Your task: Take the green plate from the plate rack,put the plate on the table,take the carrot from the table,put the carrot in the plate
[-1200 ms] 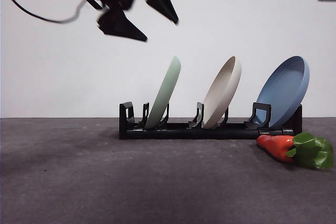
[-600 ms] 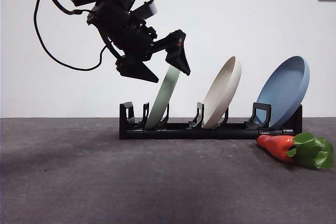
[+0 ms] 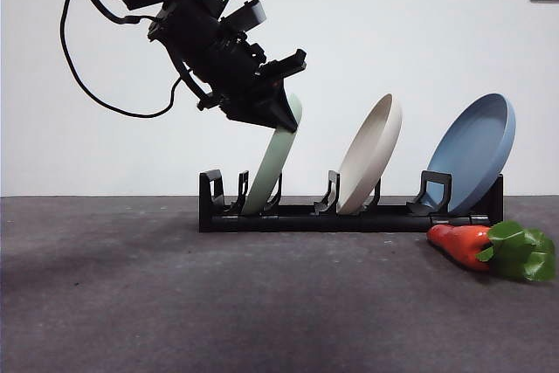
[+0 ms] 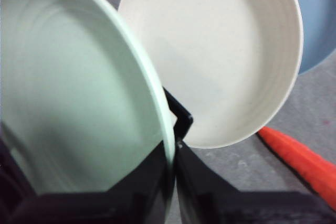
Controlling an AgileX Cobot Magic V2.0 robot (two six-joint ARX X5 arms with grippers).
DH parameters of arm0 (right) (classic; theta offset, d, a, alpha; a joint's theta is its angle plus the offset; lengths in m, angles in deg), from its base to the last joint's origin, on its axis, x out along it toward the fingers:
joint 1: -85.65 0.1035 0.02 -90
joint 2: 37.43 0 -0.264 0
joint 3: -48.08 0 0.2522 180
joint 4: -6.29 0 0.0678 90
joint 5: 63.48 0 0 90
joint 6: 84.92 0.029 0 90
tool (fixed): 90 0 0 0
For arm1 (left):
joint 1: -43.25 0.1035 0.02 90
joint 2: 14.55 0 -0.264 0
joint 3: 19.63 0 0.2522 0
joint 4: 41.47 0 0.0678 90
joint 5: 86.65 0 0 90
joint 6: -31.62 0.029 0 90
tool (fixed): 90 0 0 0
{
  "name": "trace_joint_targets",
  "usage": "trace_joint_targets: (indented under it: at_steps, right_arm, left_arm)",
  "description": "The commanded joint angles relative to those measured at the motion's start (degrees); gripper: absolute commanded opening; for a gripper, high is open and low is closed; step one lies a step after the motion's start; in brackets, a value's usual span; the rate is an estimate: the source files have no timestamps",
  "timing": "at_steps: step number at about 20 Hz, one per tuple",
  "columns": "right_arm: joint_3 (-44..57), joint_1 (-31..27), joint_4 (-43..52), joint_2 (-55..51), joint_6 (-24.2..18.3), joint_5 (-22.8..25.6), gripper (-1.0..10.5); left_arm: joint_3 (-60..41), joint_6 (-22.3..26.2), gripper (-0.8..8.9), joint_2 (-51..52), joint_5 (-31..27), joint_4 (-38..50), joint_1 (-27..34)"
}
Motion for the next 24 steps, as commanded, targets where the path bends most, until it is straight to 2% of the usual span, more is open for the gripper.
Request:
trace_joint_targets:
  at_steps: [1,6,11,13,16,18,21,24]
  right_arm:
    - [-0.17,0.11,0.42,-0.02,-0.09,-0.04,6.9]
    - [-0.17,0.13,0.42,-0.04,-0.09,-0.07,6.9]
    - [-0.17,0.13,0.44,-0.02,-0.09,-0.07,6.9]
    - [-0.17,0.11,0.44,-0.02,-0.09,-0.07,6.9]
    - [-0.17,0.11,0.74,-0.02,-0.07,-0.07,6.9]
    - [-0.17,0.11,1.38,-0.02,-0.07,-0.07,6.9]
    - [-0.17,0.11,2.29,0.07,-0.04,-0.07,6.9]
    - [-0.17,0.11,2.34,0.07,-0.04,-0.07,6.9]
  left_arm:
    - [0.11,0.42,-0.08,-0.5,1.07,0.17,-0.13]
    - [0.26,-0.5,-0.08,2.95,1.11,0.13,-0.13]
    - [0.26,-1.11,-0.08,10.73,1.33,-1.2,-0.07]
    - [0.26,-0.81,-0.08,15.08,2.64,-5.09,-0.5]
    - [0.26,4.17,-0.08,22.16,1.9,-15.45,-3.28]
    - [0.26,8.66,-0.08,26.03,-2.32,-24.65,-6.73]
    - [0.04,13.4,-0.06,26.93,-12.46,-37.4,-13.53]
    - [-3.96,15.04,-0.06,26.77,-19.91,-39.34,-20.7]
